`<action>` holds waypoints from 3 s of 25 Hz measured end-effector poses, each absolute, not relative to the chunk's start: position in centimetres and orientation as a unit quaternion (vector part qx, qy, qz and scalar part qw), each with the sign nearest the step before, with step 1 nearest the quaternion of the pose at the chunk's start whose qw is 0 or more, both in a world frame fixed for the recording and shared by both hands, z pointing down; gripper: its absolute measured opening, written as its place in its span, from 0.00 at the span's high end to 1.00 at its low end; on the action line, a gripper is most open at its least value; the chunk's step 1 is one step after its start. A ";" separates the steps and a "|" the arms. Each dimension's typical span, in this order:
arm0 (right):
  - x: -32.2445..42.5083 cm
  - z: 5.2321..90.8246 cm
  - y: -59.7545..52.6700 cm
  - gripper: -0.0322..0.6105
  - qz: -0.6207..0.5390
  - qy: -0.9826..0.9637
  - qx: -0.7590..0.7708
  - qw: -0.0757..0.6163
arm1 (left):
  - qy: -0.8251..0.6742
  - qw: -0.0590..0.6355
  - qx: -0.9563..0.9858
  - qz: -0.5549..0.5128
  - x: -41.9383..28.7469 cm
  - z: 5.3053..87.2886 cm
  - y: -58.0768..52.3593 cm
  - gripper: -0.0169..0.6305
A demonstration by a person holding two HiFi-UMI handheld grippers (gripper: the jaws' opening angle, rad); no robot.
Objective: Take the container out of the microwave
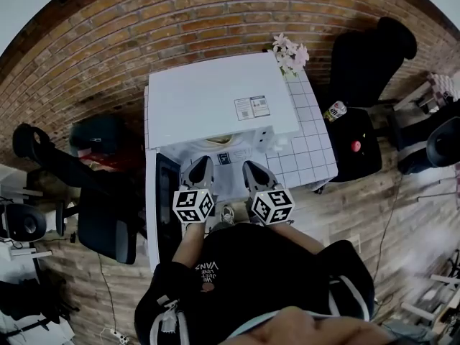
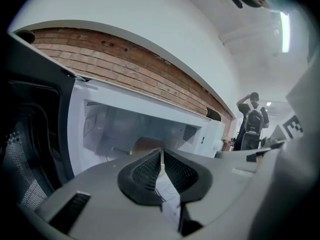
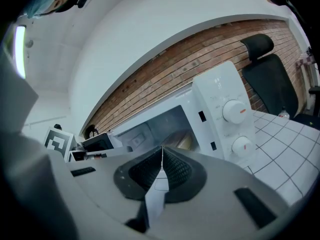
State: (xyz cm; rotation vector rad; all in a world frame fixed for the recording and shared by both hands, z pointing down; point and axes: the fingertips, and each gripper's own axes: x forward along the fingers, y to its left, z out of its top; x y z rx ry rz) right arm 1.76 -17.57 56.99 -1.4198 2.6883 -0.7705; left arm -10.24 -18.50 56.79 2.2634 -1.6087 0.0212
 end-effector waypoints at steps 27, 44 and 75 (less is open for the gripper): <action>-1.0 60.7 -23.4 0.77 -0.307 0.817 -0.488 0.020 | -0.577 0.251 0.777 -0.010 -13.7 60.9 -26.8 0.74; -2.7 62.4 -26.3 0.68 -0.344 0.791 -0.505 0.034 | -0.573 0.299 0.762 -0.029 -14.5 62.8 -31.1 0.63; -4.4 64.5 -27.8 0.68 -0.379 0.789 -0.482 0.035 | -0.532 0.315 0.786 -0.019 -13.0 63.6 -30.4 0.67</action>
